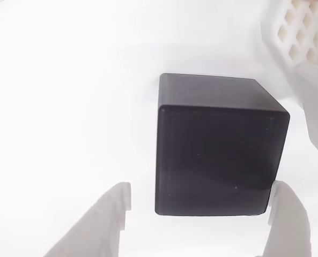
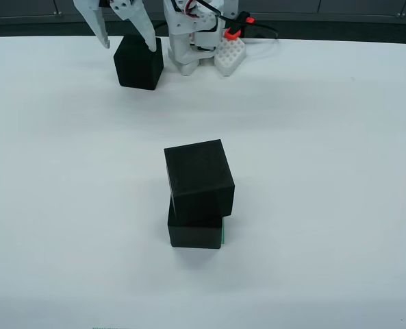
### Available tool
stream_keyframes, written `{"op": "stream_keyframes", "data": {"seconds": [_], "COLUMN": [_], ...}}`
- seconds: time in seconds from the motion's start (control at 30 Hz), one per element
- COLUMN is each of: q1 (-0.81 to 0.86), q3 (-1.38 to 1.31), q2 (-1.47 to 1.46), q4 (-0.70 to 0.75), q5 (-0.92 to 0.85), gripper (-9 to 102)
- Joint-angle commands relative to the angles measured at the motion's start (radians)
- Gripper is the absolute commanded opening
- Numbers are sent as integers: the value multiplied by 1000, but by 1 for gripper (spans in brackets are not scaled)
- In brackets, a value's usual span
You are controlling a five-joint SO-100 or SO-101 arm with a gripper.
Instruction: Stack 3 Blocks on the chosen place.
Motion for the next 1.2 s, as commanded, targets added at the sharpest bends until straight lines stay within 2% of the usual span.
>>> {"op": "stream_keyframes", "data": {"seconds": [0.0,0.33,0.6,0.93,1.17], "q1": [-15,-28,-31,-25,-21], "q3": [6,3,58,86,138], "q2": [-2,-37,-80,-75,-71], "q4": [3,-8,-123,-149,-184], "q5": [26,28,28,28,46], "gripper": [31,31,30,30,25]}}
